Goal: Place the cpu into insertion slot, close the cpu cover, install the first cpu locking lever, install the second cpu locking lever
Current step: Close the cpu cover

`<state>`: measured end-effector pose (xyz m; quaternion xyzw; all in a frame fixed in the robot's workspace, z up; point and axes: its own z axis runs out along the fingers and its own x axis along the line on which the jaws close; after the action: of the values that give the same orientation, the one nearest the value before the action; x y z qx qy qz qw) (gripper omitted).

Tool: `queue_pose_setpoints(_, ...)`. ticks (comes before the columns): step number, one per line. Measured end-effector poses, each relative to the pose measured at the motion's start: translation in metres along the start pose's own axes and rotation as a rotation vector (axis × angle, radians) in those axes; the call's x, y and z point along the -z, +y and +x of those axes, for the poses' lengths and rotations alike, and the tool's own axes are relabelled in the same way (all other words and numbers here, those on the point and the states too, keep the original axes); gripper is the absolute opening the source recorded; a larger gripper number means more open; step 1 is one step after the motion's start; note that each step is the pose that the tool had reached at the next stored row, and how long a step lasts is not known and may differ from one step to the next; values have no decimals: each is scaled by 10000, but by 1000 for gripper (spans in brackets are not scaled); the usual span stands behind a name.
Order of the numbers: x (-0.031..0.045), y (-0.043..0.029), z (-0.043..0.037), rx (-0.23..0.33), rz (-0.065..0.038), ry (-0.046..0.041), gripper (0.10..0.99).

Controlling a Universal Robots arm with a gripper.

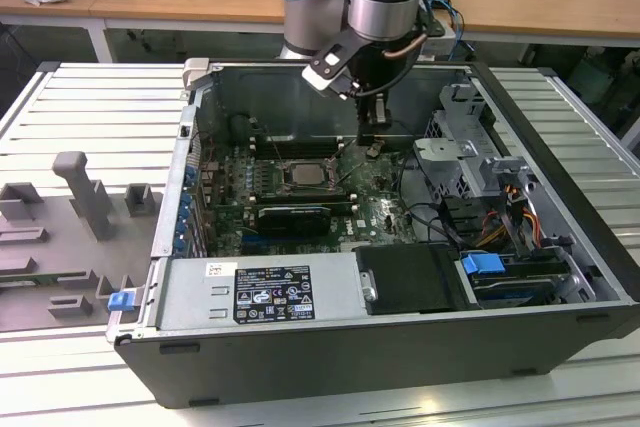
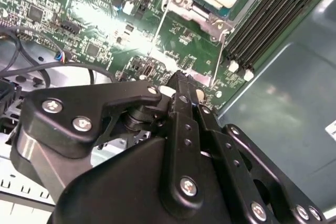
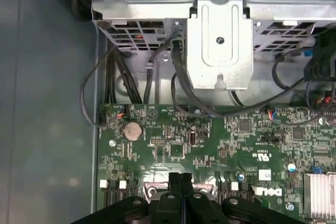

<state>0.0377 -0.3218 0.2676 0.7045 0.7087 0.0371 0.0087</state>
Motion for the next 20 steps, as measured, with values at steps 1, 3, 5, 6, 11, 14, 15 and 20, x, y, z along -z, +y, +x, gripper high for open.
queue_pose_setpoints(1, -6, 18, 4, -1, 0, 0, 106)
queue_pose_setpoints(3, -20, 55, 12, 0, 0, -4, 106)
queue_pose_setpoints(5, -35, 71, 14, 1, 1, -3, 106)
queue_pose_setpoints(6, -43, 80, 14, 0, 0, -2, 106)
queue_pose_setpoints(11, -123, 121, 15, -3, 15, -2, 106)
queue_pose_setpoints(14, -130, 71, 15, -2, 30, 9, 106)
queue_pose_setpoints(15, -128, 43, 15, 0, 30, 11, 106)
queue_pose_setpoints(20, -113, -317, 17, -3, 30, 14, 106)
